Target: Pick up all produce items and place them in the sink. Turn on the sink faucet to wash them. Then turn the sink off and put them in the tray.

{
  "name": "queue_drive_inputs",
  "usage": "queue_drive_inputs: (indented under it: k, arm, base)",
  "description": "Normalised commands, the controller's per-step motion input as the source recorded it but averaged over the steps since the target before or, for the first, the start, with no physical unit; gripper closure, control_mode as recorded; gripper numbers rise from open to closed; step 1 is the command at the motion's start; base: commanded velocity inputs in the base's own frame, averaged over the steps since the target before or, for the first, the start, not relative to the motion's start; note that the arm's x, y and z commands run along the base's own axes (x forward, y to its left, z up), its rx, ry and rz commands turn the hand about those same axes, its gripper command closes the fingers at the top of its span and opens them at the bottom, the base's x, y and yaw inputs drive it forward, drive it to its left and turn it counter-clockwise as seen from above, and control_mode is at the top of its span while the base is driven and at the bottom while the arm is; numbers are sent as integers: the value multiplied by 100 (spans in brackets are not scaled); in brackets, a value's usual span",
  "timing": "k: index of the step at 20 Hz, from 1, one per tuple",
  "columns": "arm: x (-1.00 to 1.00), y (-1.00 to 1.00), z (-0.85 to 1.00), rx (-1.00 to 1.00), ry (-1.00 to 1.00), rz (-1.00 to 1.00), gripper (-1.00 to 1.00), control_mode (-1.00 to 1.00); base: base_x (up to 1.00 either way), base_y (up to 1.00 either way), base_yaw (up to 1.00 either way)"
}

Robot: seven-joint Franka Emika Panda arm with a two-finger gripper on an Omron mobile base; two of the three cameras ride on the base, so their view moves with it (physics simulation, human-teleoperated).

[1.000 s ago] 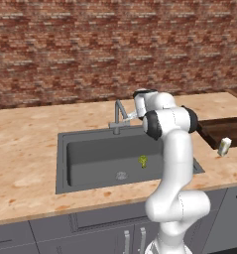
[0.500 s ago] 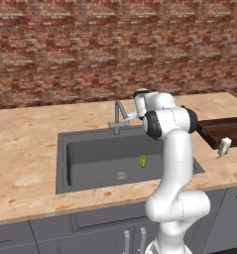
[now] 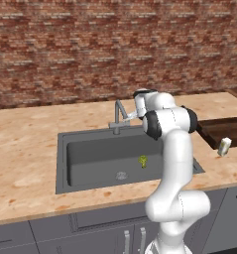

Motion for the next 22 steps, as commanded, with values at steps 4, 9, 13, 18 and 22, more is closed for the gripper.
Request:
queue_drive_inputs:
  k: [4, 9, 13, 18, 22]
  arm:
    - [0, 0, -11, 0, 0, 0, 100, -100]
    - [0, -3, -20, 1, 0, 0, 100, -100]
    - [0, -14, -25, 4, 0, 0, 100, -100]
    - [0, -32, -25, 9, 0, 0, 100, -100]
    - [0, -40, -29, 11, 1, 0, 100, -100]
  base:
    - [0, 0, 0]
    - [0, 0, 0]
    - [0, 0, 0]
    - [0, 0, 0]
    - [0, 0, 0]
